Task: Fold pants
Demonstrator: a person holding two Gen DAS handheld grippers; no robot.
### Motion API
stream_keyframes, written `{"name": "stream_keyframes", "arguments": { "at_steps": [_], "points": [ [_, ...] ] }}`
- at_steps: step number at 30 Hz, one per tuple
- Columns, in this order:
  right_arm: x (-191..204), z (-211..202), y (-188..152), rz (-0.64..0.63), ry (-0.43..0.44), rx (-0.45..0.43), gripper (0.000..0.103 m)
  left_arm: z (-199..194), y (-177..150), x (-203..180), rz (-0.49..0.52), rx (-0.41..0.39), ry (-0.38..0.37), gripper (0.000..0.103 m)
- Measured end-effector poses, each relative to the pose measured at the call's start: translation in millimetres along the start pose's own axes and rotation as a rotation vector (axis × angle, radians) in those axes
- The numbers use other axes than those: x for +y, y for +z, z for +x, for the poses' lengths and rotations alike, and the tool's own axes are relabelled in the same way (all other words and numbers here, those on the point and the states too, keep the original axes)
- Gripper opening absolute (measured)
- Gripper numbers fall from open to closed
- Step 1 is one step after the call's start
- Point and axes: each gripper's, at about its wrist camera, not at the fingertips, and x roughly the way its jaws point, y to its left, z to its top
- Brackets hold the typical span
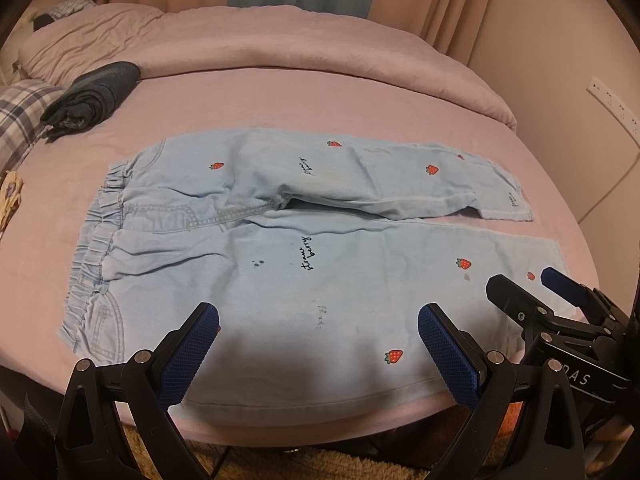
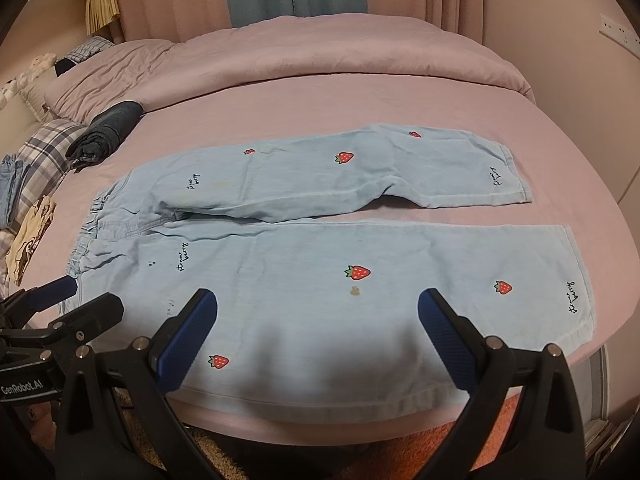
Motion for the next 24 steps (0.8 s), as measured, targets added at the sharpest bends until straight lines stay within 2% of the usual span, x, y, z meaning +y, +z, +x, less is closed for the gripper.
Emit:
{"name": "stream_keyframes", "arguments": {
  "at_steps": [24],
  "points": [
    [-3.3, 3.7, -1.1, 0.015, -0.014, 0.018, 0.101, 1.6, 0.1, 3.2, 0.0, 0.003, -0.006, 0.101]
  ]
}}
